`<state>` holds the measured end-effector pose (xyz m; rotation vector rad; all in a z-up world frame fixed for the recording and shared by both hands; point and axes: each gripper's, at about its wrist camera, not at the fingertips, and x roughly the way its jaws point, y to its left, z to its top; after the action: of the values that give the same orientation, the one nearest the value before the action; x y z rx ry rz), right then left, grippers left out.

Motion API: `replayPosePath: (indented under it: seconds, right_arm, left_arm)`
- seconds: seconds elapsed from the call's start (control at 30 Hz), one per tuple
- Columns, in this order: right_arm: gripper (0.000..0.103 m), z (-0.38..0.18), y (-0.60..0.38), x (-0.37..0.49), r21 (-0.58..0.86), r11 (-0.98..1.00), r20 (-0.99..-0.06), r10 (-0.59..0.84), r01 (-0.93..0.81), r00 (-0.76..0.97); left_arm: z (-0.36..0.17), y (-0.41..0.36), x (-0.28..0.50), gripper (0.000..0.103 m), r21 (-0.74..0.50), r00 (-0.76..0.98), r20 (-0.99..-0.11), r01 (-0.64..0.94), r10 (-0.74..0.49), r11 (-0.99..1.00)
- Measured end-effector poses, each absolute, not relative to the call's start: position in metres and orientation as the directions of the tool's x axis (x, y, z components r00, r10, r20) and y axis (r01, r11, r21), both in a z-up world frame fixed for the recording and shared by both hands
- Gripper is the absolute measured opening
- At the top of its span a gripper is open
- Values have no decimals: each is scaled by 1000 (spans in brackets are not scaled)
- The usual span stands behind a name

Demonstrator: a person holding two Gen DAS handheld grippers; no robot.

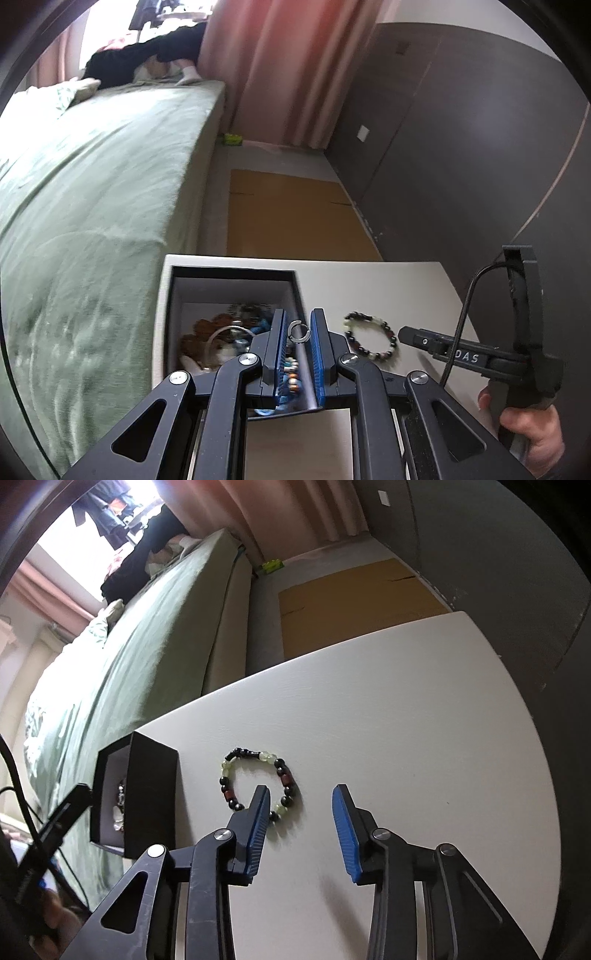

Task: Organize jewelry
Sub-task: 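Drop the silver ring into the box with the left gripper while the right gripper grasps the black-green bead bracelet, then carry the black-green bead bracelet over the box and open the right gripper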

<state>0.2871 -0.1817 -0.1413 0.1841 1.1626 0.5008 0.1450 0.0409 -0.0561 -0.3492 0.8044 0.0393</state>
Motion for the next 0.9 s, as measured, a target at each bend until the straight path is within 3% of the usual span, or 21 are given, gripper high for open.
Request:
replayPosePath:
  seconds: [0.3, 0.37, 0.4, 0.6, 0.63, 0.7, 0.77, 0.9]
  right_arm:
    - [35, -149, -151, 290, 267, 903, -856, 382, -336, 347]
    - [29, -148, -145, 287, 225, 909, -863, 353, -351, 362]
    - [12, -148, -142, 286, 210, 907, -867, 346, -366, 360]
    - [9, -132, -145, 277, 256, 886, -845, 400, -388, 356]
    - [9, -127, -148, 276, 275, 881, -832, 419, -386, 363]
    - [9, -115, -153, 273, 320, 866, -804, 462, -383, 374]
    - [9, -104, -156, 269, 360, 849, -774, 503, -387, 384]
    - [9, -84, -154, 257, 393, 824, -729, 550, -409, 407]
  left_arm:
    - [-58, 58, 143, 13, -297, 694, -716, -202, -78, 933]
    - [-59, 61, 143, 13, -301, 692, -717, -208, -77, 931]
    - [-59, 62, 142, 13, -303, 692, -718, -210, -78, 929]
    - [-57, 70, 144, 14, -361, 693, -712, -221, -115, 906]
    - [-57, 71, 144, 16, -364, 690, -715, -228, -114, 903]
    - [-57, 76, 143, 30, -382, 687, -717, -241, -122, 892]
    - [-55, 81, 140, 55, -404, 701, -701, -244, -127, 882]
    - [-47, 87, 133, 60, -397, 721, -685, -250, -104, 883]
